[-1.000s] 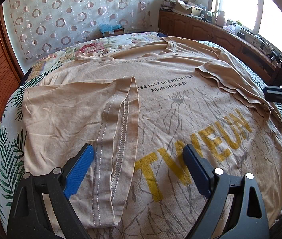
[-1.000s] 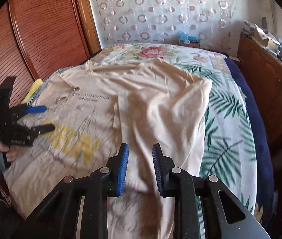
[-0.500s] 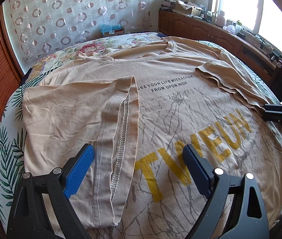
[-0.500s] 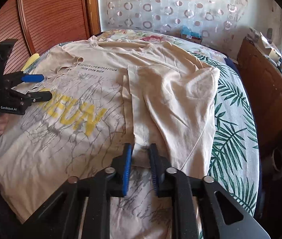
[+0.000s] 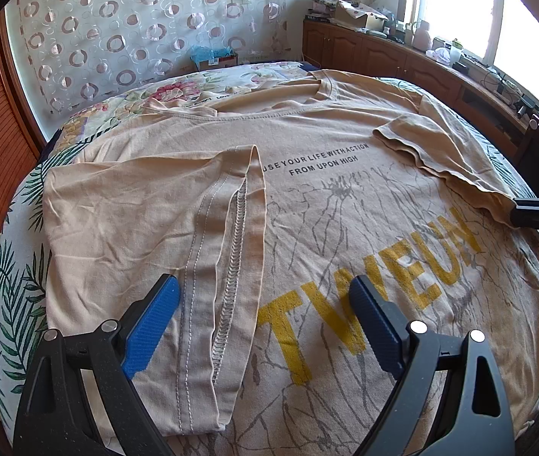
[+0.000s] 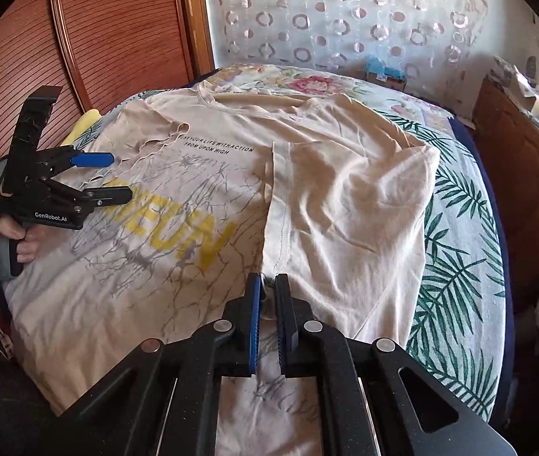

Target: Fold small clothes

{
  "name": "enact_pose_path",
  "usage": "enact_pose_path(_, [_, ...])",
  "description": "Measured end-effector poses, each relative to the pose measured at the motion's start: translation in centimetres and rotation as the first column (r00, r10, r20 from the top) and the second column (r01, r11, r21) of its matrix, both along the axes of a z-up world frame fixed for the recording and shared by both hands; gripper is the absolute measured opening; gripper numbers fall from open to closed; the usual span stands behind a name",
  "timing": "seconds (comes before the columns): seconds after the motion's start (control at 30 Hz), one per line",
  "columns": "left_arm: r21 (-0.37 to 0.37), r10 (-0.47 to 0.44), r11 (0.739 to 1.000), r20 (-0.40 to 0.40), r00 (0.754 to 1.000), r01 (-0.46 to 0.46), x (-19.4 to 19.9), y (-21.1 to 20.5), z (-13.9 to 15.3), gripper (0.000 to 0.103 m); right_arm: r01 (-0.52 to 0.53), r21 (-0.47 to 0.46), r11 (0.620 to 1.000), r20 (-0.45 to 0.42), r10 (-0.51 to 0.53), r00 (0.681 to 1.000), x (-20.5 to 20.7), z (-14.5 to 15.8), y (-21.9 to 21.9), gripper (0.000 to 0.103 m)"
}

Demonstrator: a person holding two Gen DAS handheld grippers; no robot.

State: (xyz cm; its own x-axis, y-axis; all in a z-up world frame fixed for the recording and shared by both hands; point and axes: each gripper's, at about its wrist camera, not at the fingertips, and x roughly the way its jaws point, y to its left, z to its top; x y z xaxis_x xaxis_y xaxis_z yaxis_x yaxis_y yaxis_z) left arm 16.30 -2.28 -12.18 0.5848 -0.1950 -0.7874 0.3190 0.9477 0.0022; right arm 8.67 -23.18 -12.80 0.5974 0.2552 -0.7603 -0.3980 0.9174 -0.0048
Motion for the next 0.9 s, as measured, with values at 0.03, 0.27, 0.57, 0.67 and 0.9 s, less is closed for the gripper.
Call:
enact_pose_path(0.03, [0.0, 0.0, 1.0, 0.0, 1.0, 0.0, 0.0, 0.0, 0.0, 0.091, -0.001, 0.005, 1.0, 0.003, 0.001, 1.0, 0.1, 0.1, 0.0, 0.009])
enact_pose_path(0.27, [0.0, 0.0, 1.0, 0.0, 1.0, 0.0, 0.0, 0.0, 0.0, 0.091, 0.018, -0.004, 1.0, 0.059, -0.018, 0.998, 0.9, 1.1, -0.1, 0.012])
enact_pose_path(0.57, [0.001, 0.004, 1.0, -0.001, 1.0, -0.004, 0.1, -0.1, 0.0, 0.091, 0.069, -0.013, 0.998, 0.118, -0.067, 0.991, 4.7, 1.6, -1.7, 0.053])
enact_pose_path(0.67, [0.002, 0.008, 1.0, -0.001, 1.0, -0.007, -0.1, -0.1, 0.1, 0.092, 0.099, -0.017, 0.995, 0.1, -0.097, 0.99, 6.9, 0.8, -2.7, 0.055])
enact_pose_path(0.9, [0.011, 0.055, 0.998, -0.016, 0.998, -0.055, 0.1, 0.2, -0.2, 0.102, 0.187, -0.043, 0.981, 0.086, -0.183, 0.979, 11.5, -0.4, -4.4, 0.055])
